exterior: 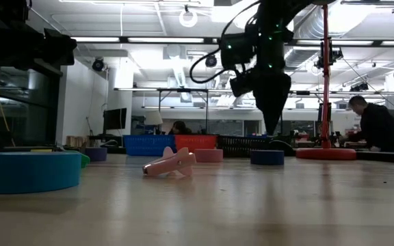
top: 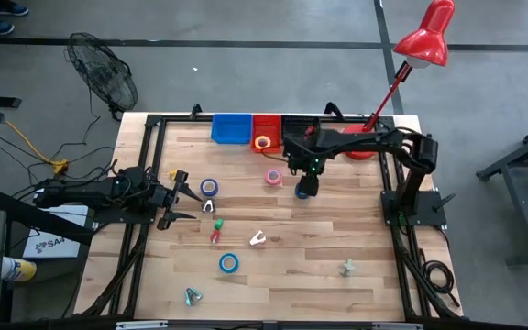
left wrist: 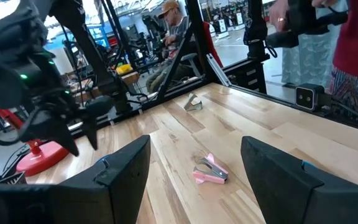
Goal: Pick and place Stapler, Stapler remover, tape
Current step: Put the right blue tape into the red basket
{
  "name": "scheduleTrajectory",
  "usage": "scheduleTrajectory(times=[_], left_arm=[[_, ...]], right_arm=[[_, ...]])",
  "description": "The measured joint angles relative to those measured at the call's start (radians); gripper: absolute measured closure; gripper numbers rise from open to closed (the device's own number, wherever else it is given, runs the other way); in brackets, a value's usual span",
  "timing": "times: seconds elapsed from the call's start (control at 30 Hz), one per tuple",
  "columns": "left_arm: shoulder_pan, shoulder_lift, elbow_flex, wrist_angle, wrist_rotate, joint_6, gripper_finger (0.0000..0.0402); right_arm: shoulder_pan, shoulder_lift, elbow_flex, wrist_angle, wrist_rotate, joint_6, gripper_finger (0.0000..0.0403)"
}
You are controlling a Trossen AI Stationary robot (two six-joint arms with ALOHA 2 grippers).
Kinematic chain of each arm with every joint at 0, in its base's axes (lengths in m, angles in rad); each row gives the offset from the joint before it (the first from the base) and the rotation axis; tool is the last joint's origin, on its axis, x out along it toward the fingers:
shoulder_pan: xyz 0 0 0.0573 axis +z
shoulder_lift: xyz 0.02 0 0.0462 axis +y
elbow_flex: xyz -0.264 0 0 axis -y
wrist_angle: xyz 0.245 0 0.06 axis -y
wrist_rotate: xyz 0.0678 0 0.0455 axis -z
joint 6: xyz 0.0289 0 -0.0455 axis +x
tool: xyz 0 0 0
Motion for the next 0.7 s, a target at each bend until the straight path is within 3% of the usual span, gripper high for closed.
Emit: scheduleTrajectory(times=[0.27, 0.47, 0.7], left_arm=[[0.0, 0.0, 0.0, 0.0, 0.0, 0.0, 0.0154], [0.0, 0.0, 0.0, 0.0, -0.001, 0.0, 0.0154], [0.0, 0.0, 0.0, 0.0, -0.003, 0.0, 0.0154]], right_arm=[[0.021, 0.0, -0.099, 0.085, -0.041, 0.007, 0.0196], [0.019, 0.0, -0.138, 0.191, -0.043, 0.11, 0.0196], [0.014, 0.0, -0.138, 0.187, -0.026, 0.19, 0.0199]])
